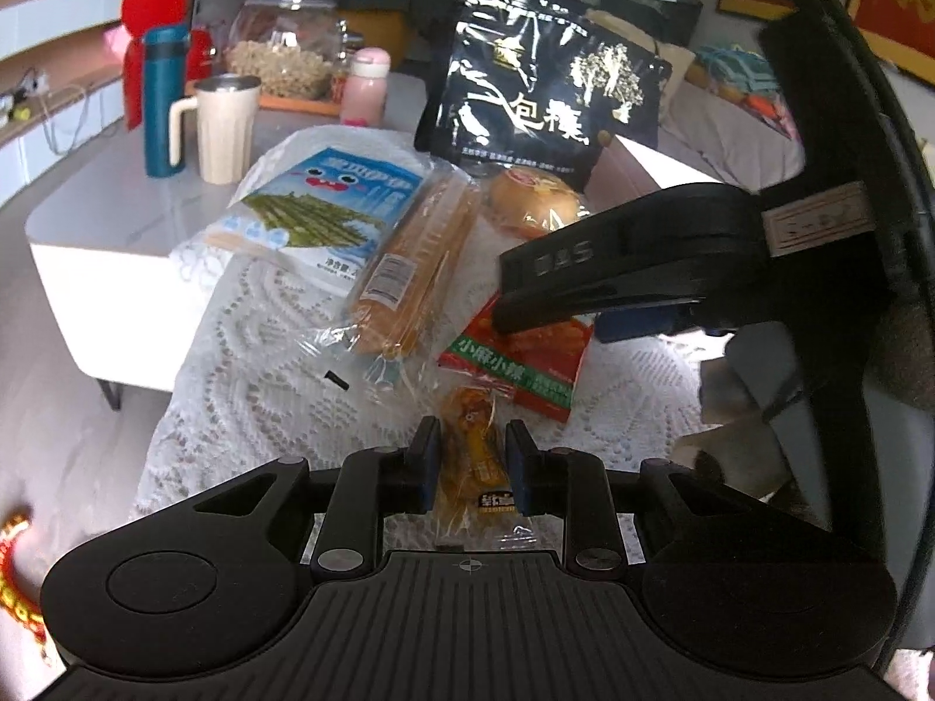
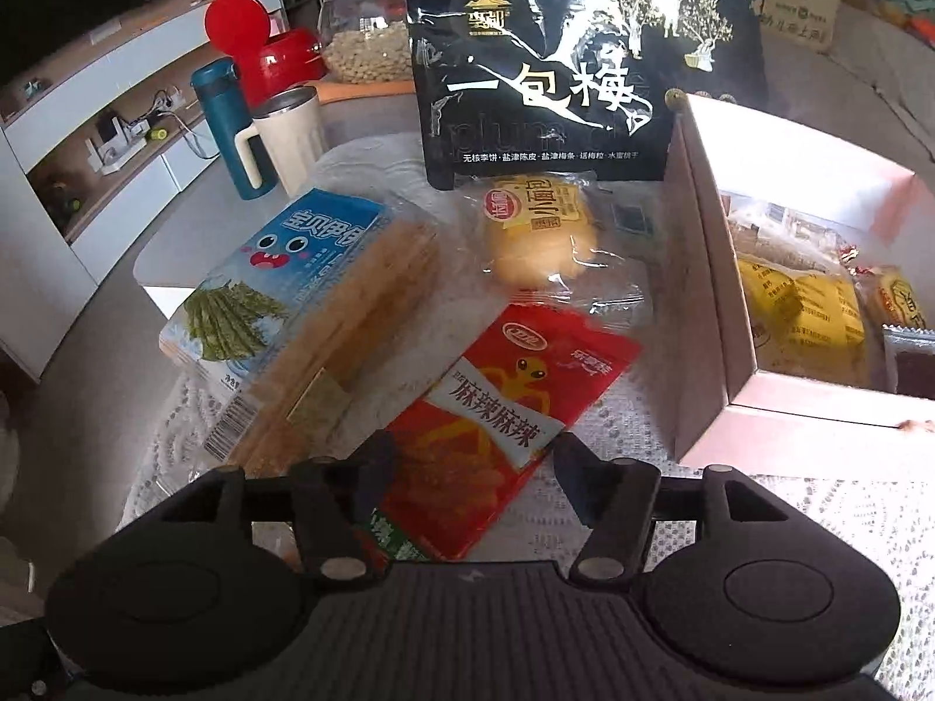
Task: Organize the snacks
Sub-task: 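Grasp the red spicy-strip pack with the right tool and lift it, then carry the red pack toward the pink box with right while left holds orange packet, then open both tools over the pink box, dropping the red pack and orange packet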
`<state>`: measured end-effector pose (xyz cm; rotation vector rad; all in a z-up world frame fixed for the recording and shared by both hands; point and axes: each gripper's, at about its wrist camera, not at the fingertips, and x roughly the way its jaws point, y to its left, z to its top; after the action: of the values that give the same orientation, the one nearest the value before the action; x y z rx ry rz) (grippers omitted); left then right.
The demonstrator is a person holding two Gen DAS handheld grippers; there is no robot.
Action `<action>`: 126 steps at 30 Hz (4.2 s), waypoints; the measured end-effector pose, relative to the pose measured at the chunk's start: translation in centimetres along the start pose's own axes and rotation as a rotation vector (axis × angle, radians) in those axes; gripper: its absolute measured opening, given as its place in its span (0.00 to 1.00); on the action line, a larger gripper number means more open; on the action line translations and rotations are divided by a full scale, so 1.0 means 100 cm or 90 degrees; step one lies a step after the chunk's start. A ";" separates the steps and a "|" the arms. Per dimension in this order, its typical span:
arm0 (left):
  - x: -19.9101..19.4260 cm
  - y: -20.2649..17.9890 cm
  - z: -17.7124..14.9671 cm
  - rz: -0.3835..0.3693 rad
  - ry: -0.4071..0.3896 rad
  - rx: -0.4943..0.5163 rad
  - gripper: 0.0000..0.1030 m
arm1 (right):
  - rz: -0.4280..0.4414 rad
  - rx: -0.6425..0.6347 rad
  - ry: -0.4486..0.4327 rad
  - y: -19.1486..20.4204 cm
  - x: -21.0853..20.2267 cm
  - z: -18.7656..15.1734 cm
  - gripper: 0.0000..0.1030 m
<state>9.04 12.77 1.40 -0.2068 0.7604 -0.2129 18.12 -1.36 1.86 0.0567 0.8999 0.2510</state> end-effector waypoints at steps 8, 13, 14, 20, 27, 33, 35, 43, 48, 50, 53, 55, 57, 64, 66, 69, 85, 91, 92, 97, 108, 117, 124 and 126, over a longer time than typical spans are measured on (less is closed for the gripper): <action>-0.003 0.012 -0.002 -0.029 -0.001 -0.038 0.29 | 0.062 0.083 0.030 -0.028 -0.016 -0.003 0.59; -0.005 0.015 -0.006 -0.037 -0.013 -0.043 0.28 | -0.009 0.075 0.030 -0.014 -0.008 0.009 0.59; -0.005 0.015 -0.006 -0.040 -0.015 -0.047 0.28 | -0.010 0.073 0.036 -0.007 -0.004 0.011 0.59; -0.007 0.027 -0.009 -0.064 -0.020 -0.082 0.26 | -0.065 0.048 0.047 0.032 0.020 0.019 0.67; -0.012 0.029 -0.011 -0.074 -0.010 -0.090 0.26 | -0.054 -0.027 0.055 0.029 0.022 0.015 0.65; -0.013 0.023 -0.011 -0.056 -0.006 -0.074 0.25 | 0.021 -0.092 0.073 0.000 -0.013 -0.016 0.53; -0.013 0.016 -0.010 -0.043 -0.003 -0.060 0.25 | 0.036 -0.100 0.075 -0.013 -0.026 -0.029 0.53; -0.007 -0.017 -0.007 -0.008 0.026 0.035 0.25 | 0.040 -0.115 0.051 -0.052 -0.062 -0.072 0.53; -0.003 -0.028 -0.006 0.014 0.041 0.078 0.25 | 0.012 -0.132 0.027 -0.068 -0.078 -0.091 0.53; -0.002 -0.028 -0.005 0.019 0.048 0.070 0.25 | 0.002 -0.127 0.020 -0.080 -0.085 -0.096 0.53; -0.002 -0.031 -0.003 0.028 0.055 0.072 0.25 | -0.005 -0.105 0.012 -0.101 -0.095 -0.102 0.53; -0.003 -0.034 -0.003 0.033 0.055 0.061 0.24 | -0.007 -0.087 0.006 -0.116 -0.101 -0.104 0.53; -0.004 -0.035 -0.003 0.019 0.055 0.042 0.24 | -0.012 -0.072 0.001 -0.129 -0.106 -0.108 0.53; -0.011 -0.074 -0.007 -0.044 0.046 0.081 0.23 | -0.013 -0.049 0.003 -0.155 -0.110 -0.118 0.54; -0.010 -0.087 -0.009 -0.052 0.051 0.096 0.24 | -0.008 -0.051 -0.004 -0.157 -0.110 -0.121 0.57; -0.002 -0.104 -0.013 -0.034 0.066 0.125 0.24 | -0.010 -0.058 -0.010 -0.156 -0.109 -0.124 0.62; 0.009 -0.128 -0.032 0.036 0.066 0.190 0.25 | 0.015 -0.086 -0.070 -0.148 -0.102 -0.138 0.90; 0.008 -0.128 -0.028 0.006 0.078 0.157 0.24 | -0.007 -0.102 -0.057 -0.148 -0.108 -0.133 0.53; 0.008 -0.129 -0.028 -0.002 0.080 0.157 0.24 | -0.011 -0.106 -0.053 -0.148 -0.110 -0.130 0.52; 0.007 -0.138 -0.030 -0.012 0.077 0.165 0.24 | -0.032 -0.111 -0.059 -0.151 -0.119 -0.124 0.47; -0.001 -0.157 -0.011 -0.013 0.037 0.178 0.24 | -0.027 -0.104 -0.087 -0.154 -0.134 -0.106 0.46; 0.018 -0.170 0.038 -0.025 -0.004 0.173 0.24 | -0.043 -0.082 -0.137 -0.160 -0.152 -0.062 0.46; 0.051 -0.187 0.095 -0.048 -0.029 0.168 0.24 | -0.070 -0.041 -0.179 -0.180 -0.151 0.003 0.46; 0.064 -0.192 0.111 -0.061 -0.024 0.176 0.24 | -0.073 -0.032 -0.174 -0.186 -0.139 0.021 0.46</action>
<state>19.12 -6.12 10.08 0.0156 0.6753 -0.4007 15.12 -22.62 10.96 -0.0076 0.6220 0.1541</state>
